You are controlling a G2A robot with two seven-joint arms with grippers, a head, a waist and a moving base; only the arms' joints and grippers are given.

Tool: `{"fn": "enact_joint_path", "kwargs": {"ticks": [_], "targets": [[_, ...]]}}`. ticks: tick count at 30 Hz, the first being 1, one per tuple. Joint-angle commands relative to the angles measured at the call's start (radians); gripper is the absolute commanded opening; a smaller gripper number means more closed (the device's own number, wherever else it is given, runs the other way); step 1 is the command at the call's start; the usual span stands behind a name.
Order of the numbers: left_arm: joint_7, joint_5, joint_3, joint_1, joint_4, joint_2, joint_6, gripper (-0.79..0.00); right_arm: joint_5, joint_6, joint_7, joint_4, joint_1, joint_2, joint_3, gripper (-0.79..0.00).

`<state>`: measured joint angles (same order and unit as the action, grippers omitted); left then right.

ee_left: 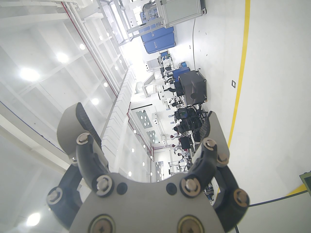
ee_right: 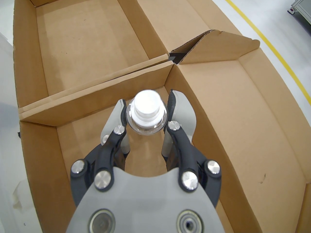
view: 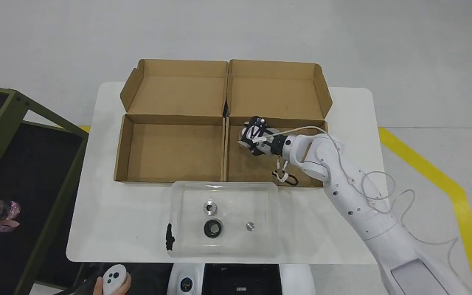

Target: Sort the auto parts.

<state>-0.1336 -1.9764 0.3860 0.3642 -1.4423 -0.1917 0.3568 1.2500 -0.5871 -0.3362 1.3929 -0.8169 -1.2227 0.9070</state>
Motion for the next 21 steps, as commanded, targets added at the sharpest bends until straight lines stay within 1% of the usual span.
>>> {"fn": "enact_joint_path", "kwargs": {"ticks": [1,5,8,17,21], "targets": [[0.000,0.000,0.000,0.000,0.000,0.000,0.000,0.000,-0.002,0.000,-0.002,0.001,0.001,0.000,0.003,0.000],[0.000,0.000,0.000,0.000,0.000,0.000,0.000,0.000,-0.046,-0.005,-0.003,0.023,-0.012,0.000,0.021,0.000],[0.000,0.000,0.000,0.000,0.000,0.000,0.000,0.000,-0.061,-0.024,-0.014,0.071,-0.028,0.006,0.040,0.000],[0.000,0.000,0.000,0.000,0.000,0.000,0.000,0.000,-0.053,-0.054,-0.066,0.284,-0.121,0.033,0.121,0.000],[0.000,0.000,0.000,0.000,0.000,0.000,0.000,0.000,-0.053,-0.079,-0.119,0.395,-0.180,0.048,0.160,0.000]]}}
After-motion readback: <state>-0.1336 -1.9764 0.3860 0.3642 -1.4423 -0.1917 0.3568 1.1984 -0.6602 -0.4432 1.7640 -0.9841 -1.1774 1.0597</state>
